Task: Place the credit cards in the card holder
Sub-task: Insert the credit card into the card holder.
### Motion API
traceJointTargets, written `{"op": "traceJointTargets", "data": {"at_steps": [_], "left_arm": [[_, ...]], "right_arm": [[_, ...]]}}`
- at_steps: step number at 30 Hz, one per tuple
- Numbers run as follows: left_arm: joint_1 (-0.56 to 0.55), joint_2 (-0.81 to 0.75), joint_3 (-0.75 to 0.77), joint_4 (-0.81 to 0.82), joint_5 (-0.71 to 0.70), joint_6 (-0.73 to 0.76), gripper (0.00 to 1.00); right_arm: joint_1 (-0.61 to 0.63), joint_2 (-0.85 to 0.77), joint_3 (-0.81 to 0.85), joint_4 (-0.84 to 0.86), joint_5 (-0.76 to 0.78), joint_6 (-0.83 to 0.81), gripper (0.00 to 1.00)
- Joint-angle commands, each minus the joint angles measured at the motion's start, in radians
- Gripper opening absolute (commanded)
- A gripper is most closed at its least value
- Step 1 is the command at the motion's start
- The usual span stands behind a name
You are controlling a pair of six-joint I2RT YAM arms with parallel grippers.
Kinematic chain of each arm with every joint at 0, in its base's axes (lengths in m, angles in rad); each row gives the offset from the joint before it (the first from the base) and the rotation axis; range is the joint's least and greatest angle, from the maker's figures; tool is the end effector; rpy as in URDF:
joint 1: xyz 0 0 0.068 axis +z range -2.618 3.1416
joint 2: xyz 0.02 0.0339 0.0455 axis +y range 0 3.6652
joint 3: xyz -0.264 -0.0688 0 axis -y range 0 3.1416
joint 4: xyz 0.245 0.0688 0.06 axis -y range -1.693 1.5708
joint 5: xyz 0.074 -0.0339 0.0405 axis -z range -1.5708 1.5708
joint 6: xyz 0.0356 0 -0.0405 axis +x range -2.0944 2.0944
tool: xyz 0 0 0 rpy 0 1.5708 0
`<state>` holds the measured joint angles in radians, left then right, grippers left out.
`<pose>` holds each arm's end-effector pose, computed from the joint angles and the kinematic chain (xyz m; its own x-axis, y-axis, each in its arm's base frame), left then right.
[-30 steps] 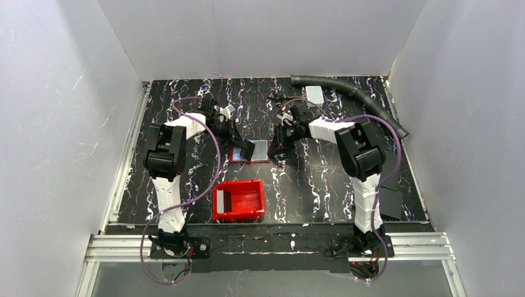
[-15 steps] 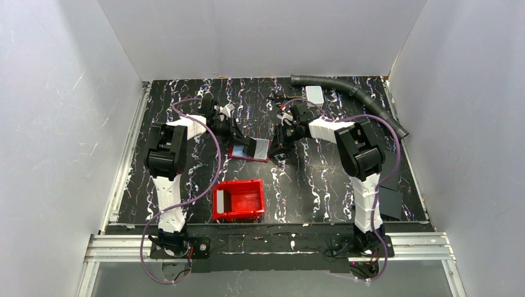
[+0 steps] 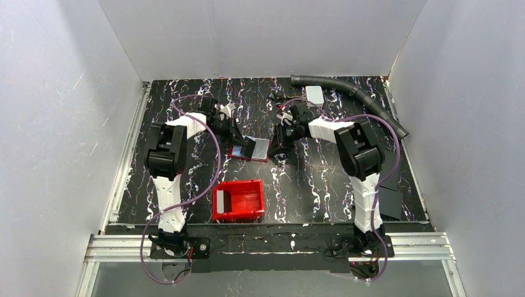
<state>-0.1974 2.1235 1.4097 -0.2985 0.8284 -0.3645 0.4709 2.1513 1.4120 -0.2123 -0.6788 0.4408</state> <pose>0.4214 -0.1110 0.1400 -0.9607 -0.0536 -0.2723 0.1852 0.6071 -0.7727 0.3867 0.2219 0.1307 -0.9456 -0.1087 -0.3067 -0.3034 0.6354 0.7100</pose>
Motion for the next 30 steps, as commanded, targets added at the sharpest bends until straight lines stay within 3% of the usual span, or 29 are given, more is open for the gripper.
{"op": "traceJointTargets", "data": {"at_steps": [1, 9, 19, 26, 30], "left_arm": [[0.006, 0.015, 0.069, -0.136, -0.064, 0.124, 0.0], [0.005, 0.05, 0.102, -0.124, -0.061, 0.106, 0.0], [0.005, 0.077, 0.069, -0.005, 0.055, -0.004, 0.0], [0.004, 0.078, 0.046, 0.002, 0.048, -0.012, 0.0], [0.005, 0.084, 0.046, 0.004, 0.047, -0.014, 0.0]], "right_arm": [[-0.003, 0.018, 0.041, -0.002, -0.002, -0.018, 0.25], [-0.002, 0.025, 0.051, -0.009, -0.008, -0.022, 0.25], [0.006, 0.031, 0.056, -0.005, -0.012, -0.017, 0.25], [0.005, -0.007, 0.041, 0.002, 0.033, 0.006, 0.4], [0.006, -0.018, 0.044, -0.004, 0.067, 0.015, 0.41]]}}
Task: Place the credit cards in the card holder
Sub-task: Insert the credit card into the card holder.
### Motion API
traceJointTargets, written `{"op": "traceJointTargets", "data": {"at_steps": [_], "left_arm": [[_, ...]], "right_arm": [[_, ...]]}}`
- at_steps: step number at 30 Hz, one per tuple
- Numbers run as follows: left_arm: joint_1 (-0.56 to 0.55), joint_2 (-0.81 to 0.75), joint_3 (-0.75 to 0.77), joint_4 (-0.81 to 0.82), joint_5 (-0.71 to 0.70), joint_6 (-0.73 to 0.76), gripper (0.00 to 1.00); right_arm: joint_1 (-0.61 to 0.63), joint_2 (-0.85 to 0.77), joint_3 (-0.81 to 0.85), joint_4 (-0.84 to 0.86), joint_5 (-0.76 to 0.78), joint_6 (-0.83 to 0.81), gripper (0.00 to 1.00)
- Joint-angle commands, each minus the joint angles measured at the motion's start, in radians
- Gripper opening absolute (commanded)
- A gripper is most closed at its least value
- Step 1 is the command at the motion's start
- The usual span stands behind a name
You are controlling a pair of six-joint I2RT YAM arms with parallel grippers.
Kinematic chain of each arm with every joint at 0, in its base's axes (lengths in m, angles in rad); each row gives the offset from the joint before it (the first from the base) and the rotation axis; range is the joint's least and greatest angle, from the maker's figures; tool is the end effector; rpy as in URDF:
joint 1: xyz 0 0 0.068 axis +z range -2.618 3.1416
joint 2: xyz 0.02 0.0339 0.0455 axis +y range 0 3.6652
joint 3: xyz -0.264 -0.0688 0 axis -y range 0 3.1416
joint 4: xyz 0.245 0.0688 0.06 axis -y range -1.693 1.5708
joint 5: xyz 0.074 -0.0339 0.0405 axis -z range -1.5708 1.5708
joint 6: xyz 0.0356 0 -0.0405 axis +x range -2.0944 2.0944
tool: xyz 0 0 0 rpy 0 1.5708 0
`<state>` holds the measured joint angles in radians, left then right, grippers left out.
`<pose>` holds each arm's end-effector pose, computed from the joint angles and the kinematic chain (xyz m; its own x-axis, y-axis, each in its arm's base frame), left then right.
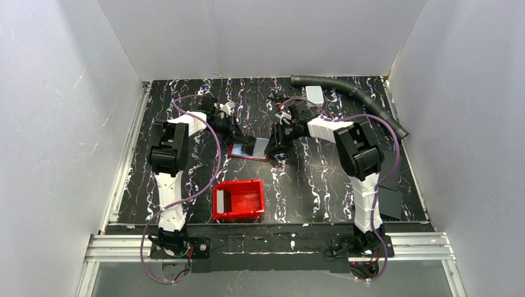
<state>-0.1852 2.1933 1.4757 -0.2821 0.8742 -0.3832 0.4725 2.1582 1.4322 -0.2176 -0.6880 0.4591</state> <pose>0.4376 -0.1098 0.1306 -0.9635 -0.0636 -0.2601 0.1784 0.5720 -0.8006 0.3895 0.2244 0.1333 -0.9492 -0.1007 -0.2983 -0.2932 0.6279 0.7210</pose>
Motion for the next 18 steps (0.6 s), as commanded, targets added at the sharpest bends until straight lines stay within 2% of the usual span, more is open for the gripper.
{"op": "traceJointTargets", "data": {"at_steps": [1, 10, 18], "left_arm": [[-0.007, 0.017, -0.02, -0.01, 0.003, 0.004, 0.0], [-0.007, 0.017, -0.054, 0.047, 0.038, -0.019, 0.0], [-0.003, 0.026, -0.034, 0.04, 0.036, 0.036, 0.0]], "right_arm": [[0.006, -0.021, 0.021, 0.0, 0.082, -0.006, 0.41], [0.007, 0.004, 0.008, 0.015, 0.091, -0.012, 0.35], [0.016, 0.017, 0.013, 0.017, 0.061, -0.023, 0.33]]}}
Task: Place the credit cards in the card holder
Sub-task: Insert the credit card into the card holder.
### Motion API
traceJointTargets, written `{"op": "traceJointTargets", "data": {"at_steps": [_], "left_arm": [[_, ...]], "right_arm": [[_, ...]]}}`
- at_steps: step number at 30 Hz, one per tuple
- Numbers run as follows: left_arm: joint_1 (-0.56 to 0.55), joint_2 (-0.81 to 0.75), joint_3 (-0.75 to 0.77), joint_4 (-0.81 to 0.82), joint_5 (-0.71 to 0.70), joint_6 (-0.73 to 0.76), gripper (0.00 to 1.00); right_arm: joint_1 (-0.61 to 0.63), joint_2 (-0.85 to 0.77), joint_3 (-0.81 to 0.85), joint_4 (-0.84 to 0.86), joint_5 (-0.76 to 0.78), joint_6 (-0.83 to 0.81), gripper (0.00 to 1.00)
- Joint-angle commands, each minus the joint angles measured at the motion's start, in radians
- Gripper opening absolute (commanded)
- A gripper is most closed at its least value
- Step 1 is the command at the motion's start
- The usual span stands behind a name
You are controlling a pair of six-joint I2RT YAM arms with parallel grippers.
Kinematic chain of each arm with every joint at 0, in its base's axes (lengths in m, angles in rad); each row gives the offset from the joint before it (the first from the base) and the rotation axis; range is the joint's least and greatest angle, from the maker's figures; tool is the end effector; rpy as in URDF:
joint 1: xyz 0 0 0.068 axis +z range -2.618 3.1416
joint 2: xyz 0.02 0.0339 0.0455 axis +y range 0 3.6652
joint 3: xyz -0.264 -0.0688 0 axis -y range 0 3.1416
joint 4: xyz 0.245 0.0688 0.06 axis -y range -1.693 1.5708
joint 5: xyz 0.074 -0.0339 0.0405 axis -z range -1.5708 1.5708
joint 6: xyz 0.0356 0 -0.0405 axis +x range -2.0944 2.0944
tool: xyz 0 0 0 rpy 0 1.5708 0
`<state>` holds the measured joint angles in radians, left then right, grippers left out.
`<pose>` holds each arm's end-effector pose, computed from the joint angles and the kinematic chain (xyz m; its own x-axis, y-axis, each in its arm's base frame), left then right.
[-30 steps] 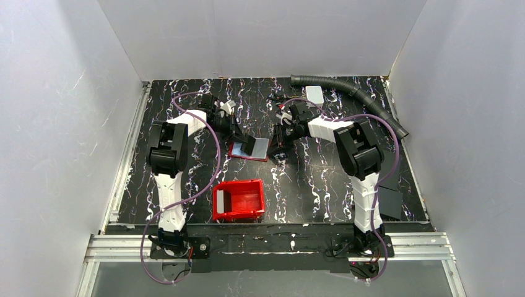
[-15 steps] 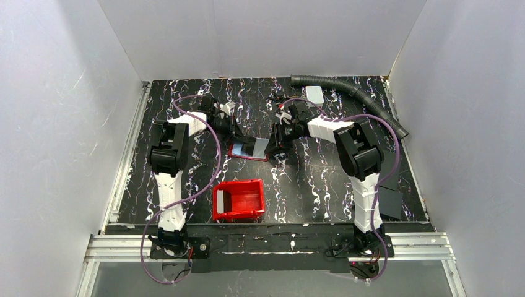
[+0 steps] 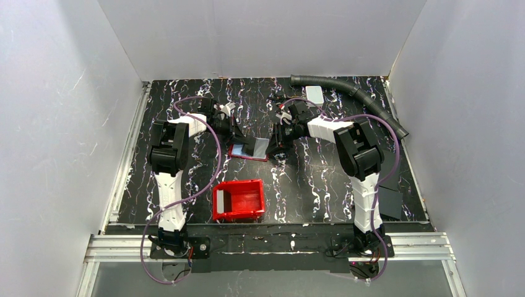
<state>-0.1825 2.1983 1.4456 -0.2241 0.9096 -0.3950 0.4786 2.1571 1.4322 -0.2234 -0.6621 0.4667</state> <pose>0.4359 -0.1090 0.1241 -0.9622 -0.0627 -0.2649 0.1902 0.5412 -0.8191 0.3883 0.2261 0.1329 -0.9506 -0.0934 -0.2960 -0.2841 0.6461 0.7084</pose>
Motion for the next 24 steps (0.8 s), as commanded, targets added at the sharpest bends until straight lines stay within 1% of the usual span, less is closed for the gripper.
{"op": "traceJointTargets", "data": {"at_steps": [1, 5, 7, 14, 16, 19, 24], "left_arm": [[-0.004, 0.022, -0.001, -0.017, 0.007, 0.054, 0.0], [-0.003, 0.031, 0.019, -0.052, -0.006, 0.088, 0.0], [-0.003, 0.037, 0.034, -0.075, -0.015, 0.098, 0.0], [-0.003, 0.032, 0.033, -0.078, -0.017, 0.08, 0.0], [-0.003, 0.028, 0.032, -0.083, -0.029, 0.071, 0.0], [-0.003, 0.024, 0.025, -0.082, -0.028, 0.052, 0.0], [-0.003, 0.019, 0.011, -0.05, -0.017, 0.017, 0.0]], "right_arm": [[0.011, 0.019, 0.013, 0.022, 0.035, -0.032, 0.34], [0.013, 0.023, 0.016, 0.019, 0.046, -0.031, 0.38], [0.016, 0.029, 0.023, 0.011, 0.056, -0.033, 0.38], [0.032, 0.028, 0.037, -0.032, 0.156, -0.054, 0.33], [0.036, 0.008, 0.028, -0.033, 0.201, -0.041, 0.33], [0.053, -0.004, 0.058, -0.074, 0.266, -0.033, 0.38], [0.101, 0.001, 0.081, -0.133, 0.413, -0.015, 0.39]]}}
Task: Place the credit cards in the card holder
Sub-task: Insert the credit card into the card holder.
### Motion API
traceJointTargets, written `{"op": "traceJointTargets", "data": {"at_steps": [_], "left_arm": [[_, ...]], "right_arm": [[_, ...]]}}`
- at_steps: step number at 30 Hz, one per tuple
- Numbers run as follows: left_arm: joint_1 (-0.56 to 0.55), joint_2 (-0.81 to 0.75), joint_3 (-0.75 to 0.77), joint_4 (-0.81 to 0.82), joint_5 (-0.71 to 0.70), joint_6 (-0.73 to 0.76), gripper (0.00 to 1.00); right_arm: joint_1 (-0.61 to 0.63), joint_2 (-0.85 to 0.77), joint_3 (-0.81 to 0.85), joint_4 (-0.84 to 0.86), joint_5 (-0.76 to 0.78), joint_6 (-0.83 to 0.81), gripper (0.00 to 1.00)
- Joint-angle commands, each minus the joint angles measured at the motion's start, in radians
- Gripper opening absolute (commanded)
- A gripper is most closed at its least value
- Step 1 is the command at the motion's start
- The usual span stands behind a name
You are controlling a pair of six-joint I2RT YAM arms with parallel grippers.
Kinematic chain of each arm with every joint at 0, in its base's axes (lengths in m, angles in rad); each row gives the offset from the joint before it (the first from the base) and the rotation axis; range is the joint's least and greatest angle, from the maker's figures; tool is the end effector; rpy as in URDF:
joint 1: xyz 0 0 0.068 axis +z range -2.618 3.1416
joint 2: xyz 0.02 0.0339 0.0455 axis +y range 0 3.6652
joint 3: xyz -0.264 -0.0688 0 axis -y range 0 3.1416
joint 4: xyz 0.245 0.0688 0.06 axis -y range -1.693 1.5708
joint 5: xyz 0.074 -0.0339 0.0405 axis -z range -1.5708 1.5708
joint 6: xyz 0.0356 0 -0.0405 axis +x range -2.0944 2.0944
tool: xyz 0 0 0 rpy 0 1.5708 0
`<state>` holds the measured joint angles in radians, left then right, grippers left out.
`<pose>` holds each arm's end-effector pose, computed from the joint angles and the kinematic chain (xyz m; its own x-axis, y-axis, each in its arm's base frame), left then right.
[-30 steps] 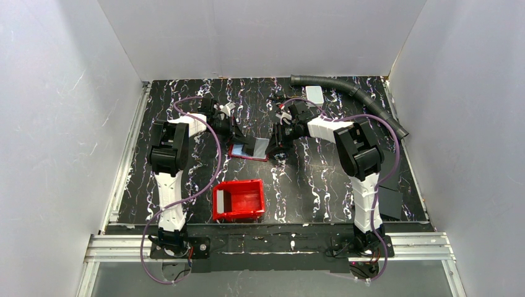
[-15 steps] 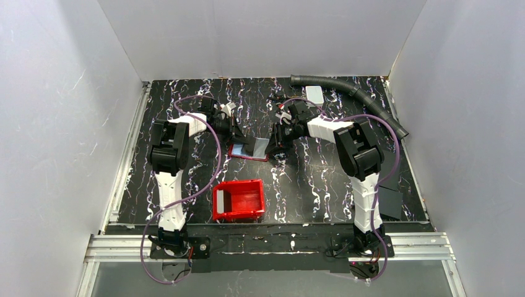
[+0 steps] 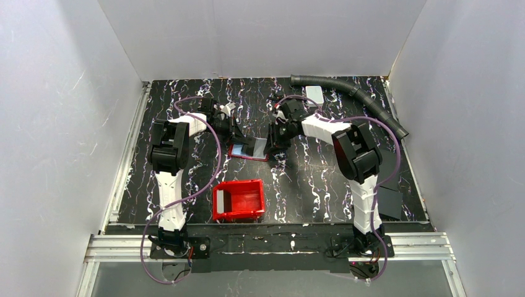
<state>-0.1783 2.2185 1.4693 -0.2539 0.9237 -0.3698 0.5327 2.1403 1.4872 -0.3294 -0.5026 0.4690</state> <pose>0.4387 -0.1079 0.1206 -0.9649 -0.0475 -0.2582 0.1934 0.5363 -0.8216 0.3805 0.2442 0.1471 -0.9445 -0.0970 -0.3139 -0.2785 0.7433 0.6083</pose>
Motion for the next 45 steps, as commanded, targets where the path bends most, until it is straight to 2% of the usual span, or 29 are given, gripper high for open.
{"op": "traceJointTargets", "data": {"at_steps": [1, 5, 7, 21, 30, 39, 45], "left_arm": [[-0.007, -0.002, -0.014, -0.019, -0.032, -0.01, 0.0], [-0.006, -0.001, -0.009, -0.033, -0.029, -0.001, 0.0], [-0.007, -0.001, -0.003, -0.044, -0.028, 0.009, 0.0], [0.007, 0.029, 0.086, -0.175, -0.035, 0.119, 0.0], [0.008, 0.066, 0.122, -0.195, -0.051, 0.159, 0.0], [0.007, 0.092, 0.157, -0.149, -0.036, 0.12, 0.0], [0.005, 0.078, 0.121, -0.073, -0.034, 0.091, 0.0]], "right_arm": [[0.052, 0.015, 0.019, -0.032, 0.282, -0.012, 0.38], [0.065, -0.006, -0.018, -0.033, 0.406, -0.016, 0.27], [0.066, 0.0, -0.02, -0.032, 0.415, -0.028, 0.25], [0.066, 0.059, -0.039, -0.008, 0.365, -0.046, 0.24], [0.066, 0.062, -0.037, 0.004, 0.326, -0.054, 0.24], [0.066, 0.065, -0.031, 0.008, 0.301, -0.062, 0.24], [0.066, 0.069, -0.03, 0.01, 0.291, -0.062, 0.24]]}}
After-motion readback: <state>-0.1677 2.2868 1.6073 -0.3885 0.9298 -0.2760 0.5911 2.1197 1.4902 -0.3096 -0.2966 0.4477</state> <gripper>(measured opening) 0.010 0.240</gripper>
